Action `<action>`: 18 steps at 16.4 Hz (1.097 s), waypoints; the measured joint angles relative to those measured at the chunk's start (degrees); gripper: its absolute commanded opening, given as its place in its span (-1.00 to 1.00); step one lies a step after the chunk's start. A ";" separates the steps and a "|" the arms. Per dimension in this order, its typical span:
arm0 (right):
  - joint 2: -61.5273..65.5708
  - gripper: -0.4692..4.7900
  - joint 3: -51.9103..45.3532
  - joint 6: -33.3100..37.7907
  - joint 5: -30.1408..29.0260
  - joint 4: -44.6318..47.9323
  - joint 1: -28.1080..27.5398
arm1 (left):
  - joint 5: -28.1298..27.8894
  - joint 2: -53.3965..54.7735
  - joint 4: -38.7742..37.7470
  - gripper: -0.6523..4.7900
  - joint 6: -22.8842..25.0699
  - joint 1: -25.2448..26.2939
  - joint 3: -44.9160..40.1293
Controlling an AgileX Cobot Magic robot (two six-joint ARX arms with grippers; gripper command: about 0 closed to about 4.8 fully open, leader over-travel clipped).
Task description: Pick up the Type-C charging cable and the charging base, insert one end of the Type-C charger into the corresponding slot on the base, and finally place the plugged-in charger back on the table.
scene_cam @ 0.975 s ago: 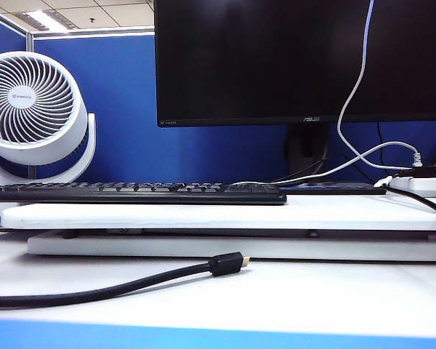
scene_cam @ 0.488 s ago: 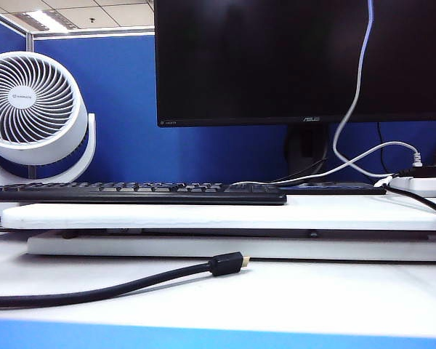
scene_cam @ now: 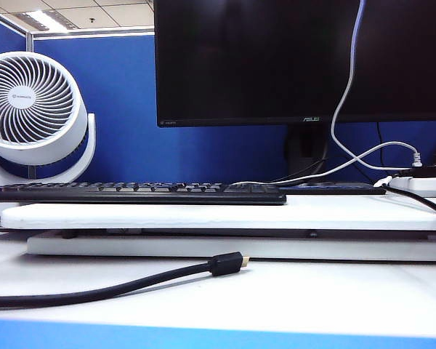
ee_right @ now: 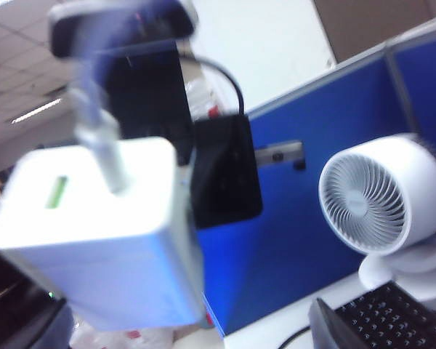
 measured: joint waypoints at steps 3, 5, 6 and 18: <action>-1.57 0.79 -0.07 0.02 0.26 -1.27 -2.01 | -2.21 0.00 -1.51 -0.35 2.25 -0.11 -0.02; -2.51 0.79 -0.07 0.00 0.00 -1.60 -2.93 | -7.52 0.00 -4.37 -0.35 5.27 -0.13 -0.02; -3.48 0.79 -0.07 -0.04 -0.04 -3.30 -4.22 | -14.53 0.00 -7.85 -0.35 7.80 -0.13 -0.02; -8.70 0.79 0.07 -0.50 10.14 1.53 -6.86 | -31.39 15.43 -20.06 -0.35 11.37 -5.51 -0.24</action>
